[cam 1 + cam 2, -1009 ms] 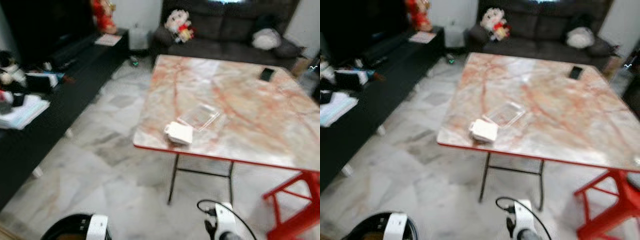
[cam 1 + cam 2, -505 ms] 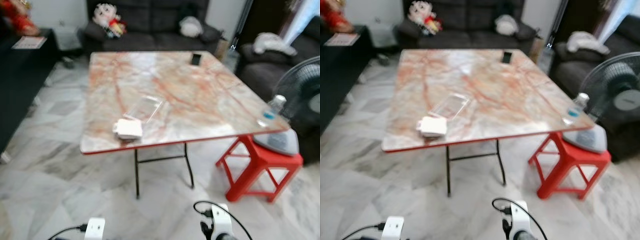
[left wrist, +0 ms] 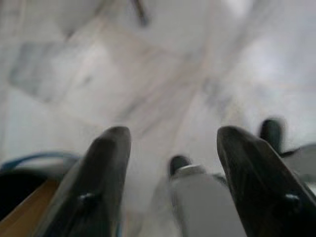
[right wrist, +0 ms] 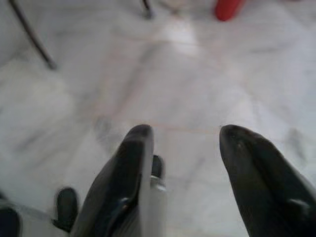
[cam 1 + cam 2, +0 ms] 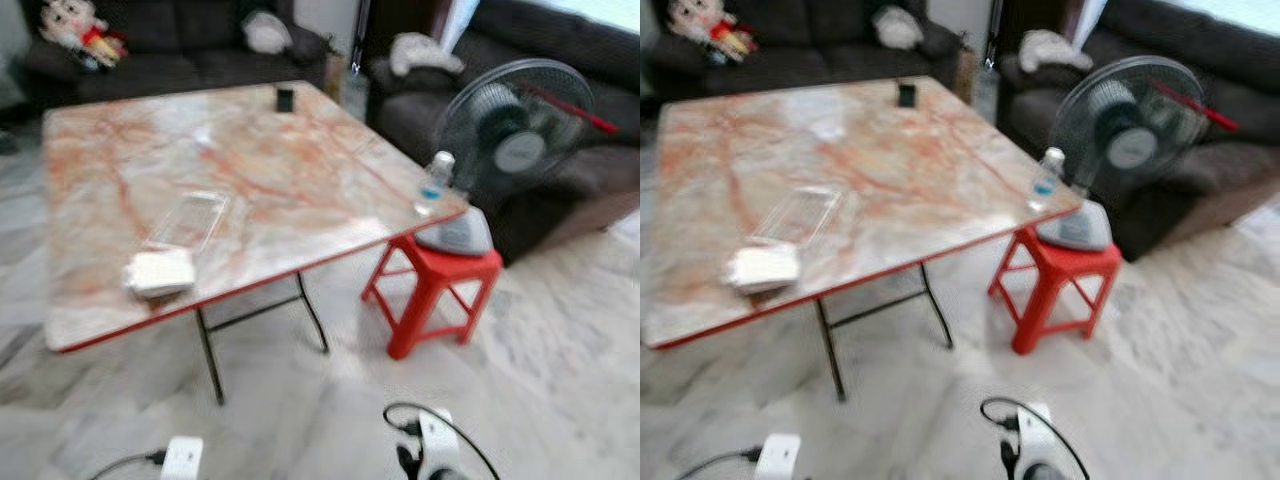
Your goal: Picking trash to rubbish bin
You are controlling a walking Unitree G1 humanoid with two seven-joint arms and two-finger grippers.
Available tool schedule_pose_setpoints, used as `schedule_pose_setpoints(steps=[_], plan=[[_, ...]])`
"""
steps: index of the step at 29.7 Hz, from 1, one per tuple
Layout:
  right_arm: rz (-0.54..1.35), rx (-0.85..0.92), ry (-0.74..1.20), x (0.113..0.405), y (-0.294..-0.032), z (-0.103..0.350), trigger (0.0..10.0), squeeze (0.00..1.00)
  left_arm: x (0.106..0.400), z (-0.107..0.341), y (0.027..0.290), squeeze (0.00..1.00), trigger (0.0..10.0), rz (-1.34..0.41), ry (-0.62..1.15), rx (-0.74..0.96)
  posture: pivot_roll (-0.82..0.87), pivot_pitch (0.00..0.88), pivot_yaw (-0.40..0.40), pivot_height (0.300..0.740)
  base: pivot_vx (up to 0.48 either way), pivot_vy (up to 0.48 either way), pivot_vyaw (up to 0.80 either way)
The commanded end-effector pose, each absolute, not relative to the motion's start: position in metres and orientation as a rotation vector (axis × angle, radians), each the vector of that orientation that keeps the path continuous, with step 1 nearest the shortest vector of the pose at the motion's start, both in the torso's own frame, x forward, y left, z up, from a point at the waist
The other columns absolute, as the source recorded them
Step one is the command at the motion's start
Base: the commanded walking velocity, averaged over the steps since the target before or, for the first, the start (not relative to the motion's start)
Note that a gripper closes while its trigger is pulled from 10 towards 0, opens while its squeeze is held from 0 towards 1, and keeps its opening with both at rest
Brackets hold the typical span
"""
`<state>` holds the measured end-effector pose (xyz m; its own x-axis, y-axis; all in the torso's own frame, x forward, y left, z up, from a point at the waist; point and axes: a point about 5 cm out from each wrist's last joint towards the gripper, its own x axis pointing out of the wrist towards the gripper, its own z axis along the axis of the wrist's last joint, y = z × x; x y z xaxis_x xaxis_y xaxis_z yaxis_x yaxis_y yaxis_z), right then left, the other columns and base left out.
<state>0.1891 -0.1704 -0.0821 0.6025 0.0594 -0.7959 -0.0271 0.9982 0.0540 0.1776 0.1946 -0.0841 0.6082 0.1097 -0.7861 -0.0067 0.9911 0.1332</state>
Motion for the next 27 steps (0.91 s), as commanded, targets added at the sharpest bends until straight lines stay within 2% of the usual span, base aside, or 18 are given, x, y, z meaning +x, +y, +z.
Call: schedule_pose_setpoints(steps=[1,22,27], plan=[[0.046,0.045,0.898,0.1950,-0.1692,-0.0790,10.0,0.00,0.1695,-0.0877,0.1956,0.00,10.0,0.059,0.942,0.140,0.04,0.000,-0.068,0.740,0.000,0.000,0.00],[0.046,0.041,0.892,0.1953,-0.1698,-0.0786,10.0,0.00,0.1707,-0.0872,0.1964,0.00,10.0,0.035,0.946,0.177,0.03,0.000,-0.063,0.740,0.000,0.000,0.00],[0.065,0.022,0.883,0.1966,-0.1696,-0.0777,10.0,0.00,0.1705,-0.0874,0.1966,0.00,10.0,0.035,0.949,0.181,0.03,0.000,-0.064,0.740,0.000,-0.480,0.00]])
